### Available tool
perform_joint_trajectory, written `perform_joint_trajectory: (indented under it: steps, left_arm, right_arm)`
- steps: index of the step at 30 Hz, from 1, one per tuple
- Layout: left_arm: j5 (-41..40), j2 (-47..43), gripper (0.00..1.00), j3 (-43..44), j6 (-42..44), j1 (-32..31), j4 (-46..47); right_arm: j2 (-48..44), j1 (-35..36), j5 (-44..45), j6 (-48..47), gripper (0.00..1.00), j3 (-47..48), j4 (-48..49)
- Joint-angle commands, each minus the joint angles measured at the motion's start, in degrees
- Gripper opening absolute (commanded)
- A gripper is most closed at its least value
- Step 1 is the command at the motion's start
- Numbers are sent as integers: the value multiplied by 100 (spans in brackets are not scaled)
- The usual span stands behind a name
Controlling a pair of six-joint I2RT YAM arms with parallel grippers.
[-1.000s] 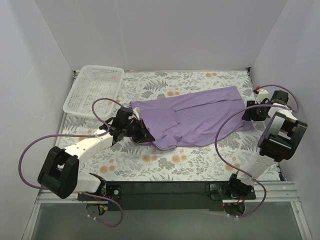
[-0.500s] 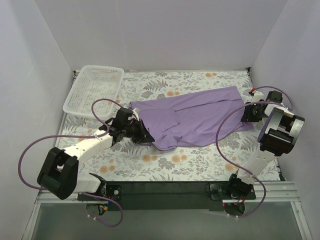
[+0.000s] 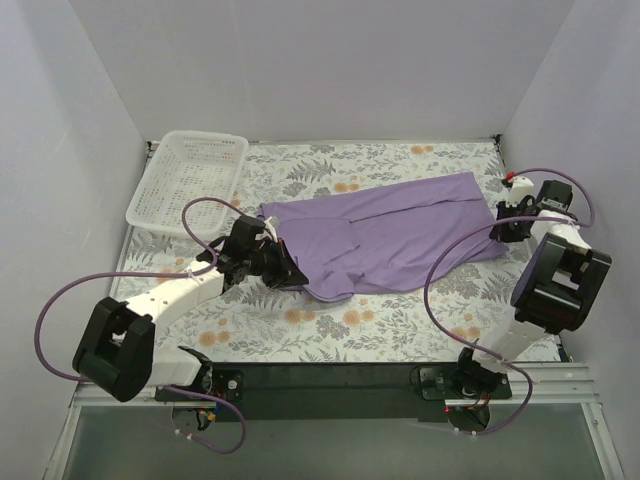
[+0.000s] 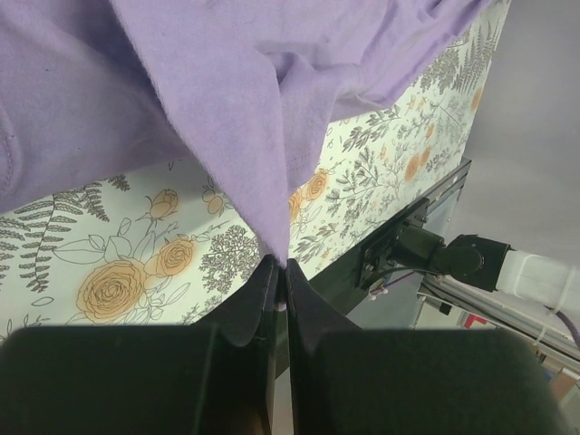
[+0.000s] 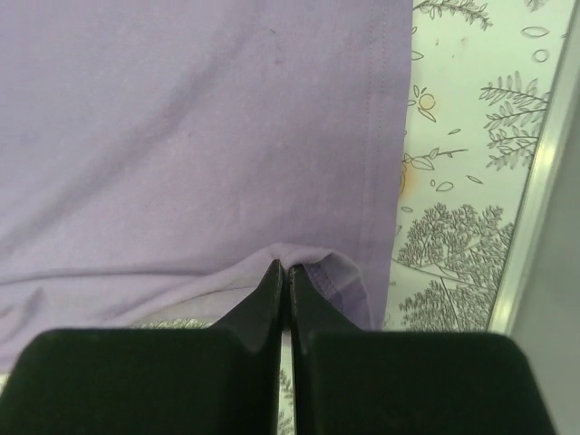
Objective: Fold and stack the t-shirts
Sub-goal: Fold the tshirt
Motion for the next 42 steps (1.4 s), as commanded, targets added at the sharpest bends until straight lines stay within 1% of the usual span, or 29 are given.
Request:
perform_joint_trajectory:
  steps: [1, 5, 8, 11, 17, 20, 24, 28, 31, 35, 41, 42]
  left_arm:
    - [-23, -514, 0, 137, 46, -32, -142]
    - [-59, -989, 0, -47, -112, -32, -204]
    - [-138, -1489, 0, -223, -288, -32, -283]
    - [-226, -1973, 0, -338, -437, -23, -415]
    - [-314, -2817, 0, -425, -727, -15, -705]
    - [-165, -3160, 0, -565, -859, -23, -819]
    - [2, -3564, 0, -830, -1061, -23, -1004]
    - [56, -4056, 0, -953, -1228, -23, -1477]
    - [64, -4346, 0, -944, -1307, -15, -1846]
    - [3, -4584, 0, -804, -1343, -15, -2313]
    - [11, -4655, 0, -874, -1317, -23, -2613]
    - [38, -4663, 0, -909, -1317, -15, -2595]
  right_arm:
    - [-861, -78, -210, -238, 1, -385, 302]
    - [-1799, -297, -570, -633, 1, -843, 285]
    - [-2345, -674, -982, -801, 1, -1115, 276]
    - [-2741, -895, -1247, -1011, 1, -1308, 179]
    - [-3112, -1282, -1677, -1372, 1, -1415, -145]
    - [-3130, -1388, -1757, -1460, 1, -1424, -251]
    - [-3121, -1554, -2081, -1662, 1, -1371, -558]
    - [-3226, -1599, -2293, -2249, 1, -1467, -1033]
    - [-3401, -1616, -2267, -2733, 1, -1677, -1393]
    - [-3726, -1730, -1873, -3191, 1, -2055, -1631]
    - [-4017, -1836, -1284, -3693, 1, -2530, -1746]
    - [-4009, -1854, -1213, -3728, 3, -2627, -1746]
